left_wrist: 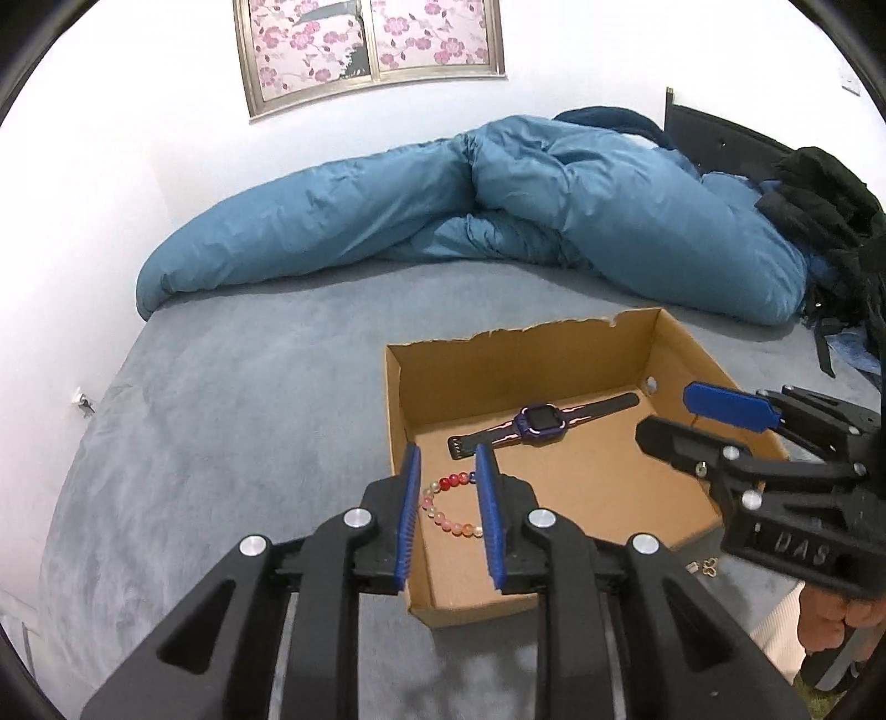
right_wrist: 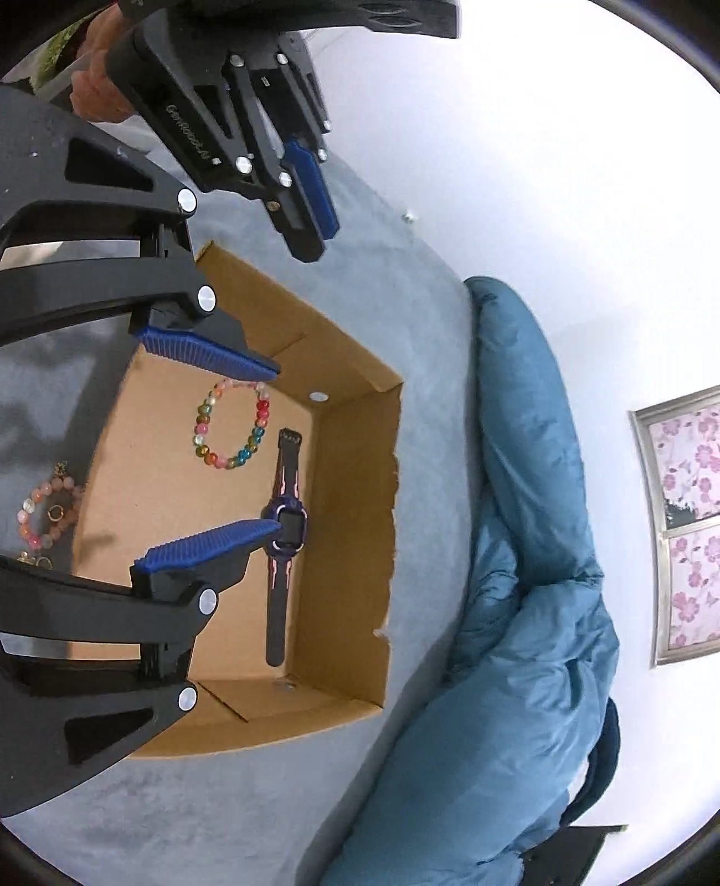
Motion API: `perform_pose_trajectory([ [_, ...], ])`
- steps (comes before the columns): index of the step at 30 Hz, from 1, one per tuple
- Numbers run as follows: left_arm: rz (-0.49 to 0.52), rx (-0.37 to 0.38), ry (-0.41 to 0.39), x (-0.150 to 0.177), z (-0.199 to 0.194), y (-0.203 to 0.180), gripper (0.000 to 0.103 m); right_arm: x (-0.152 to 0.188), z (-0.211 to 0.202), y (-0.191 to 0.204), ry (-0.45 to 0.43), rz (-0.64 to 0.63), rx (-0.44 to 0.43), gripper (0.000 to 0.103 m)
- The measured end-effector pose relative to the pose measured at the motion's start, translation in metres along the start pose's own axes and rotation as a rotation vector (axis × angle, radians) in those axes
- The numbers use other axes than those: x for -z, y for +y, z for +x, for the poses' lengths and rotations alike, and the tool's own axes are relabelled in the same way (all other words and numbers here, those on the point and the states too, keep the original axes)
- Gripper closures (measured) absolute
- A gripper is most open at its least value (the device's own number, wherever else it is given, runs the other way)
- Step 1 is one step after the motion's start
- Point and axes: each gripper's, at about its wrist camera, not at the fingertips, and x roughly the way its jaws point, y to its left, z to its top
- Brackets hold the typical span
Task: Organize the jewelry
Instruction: 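Open the left tool to release the bracelet inside the box, then withdraw the left tool from the box toward the pink bracelet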
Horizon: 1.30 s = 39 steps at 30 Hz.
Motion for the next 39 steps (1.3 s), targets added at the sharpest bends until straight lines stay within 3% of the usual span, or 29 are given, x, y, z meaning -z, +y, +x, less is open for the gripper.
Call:
perform_pose_trajectory([
  [12, 0.009, -0.004, -0.026, 0.014, -0.020, -0.005, 0.083, 0.010, -0.018, 0.004, -0.038, -0.003, -0.035, 0.051],
  [22, 0.005, -0.008, -0.022, 0.030, -0.024, -0.001, 0.083, 0.020, -0.033, 0.008, -0.073, -0.017, -0.082, 0.044],
  [39, 0.010, 0.009, -0.032, 0.047, -0.035, 0.000, 0.083, 0.059, -0.059, 0.018, -0.116, -0.090, -0.117, 0.044],
])
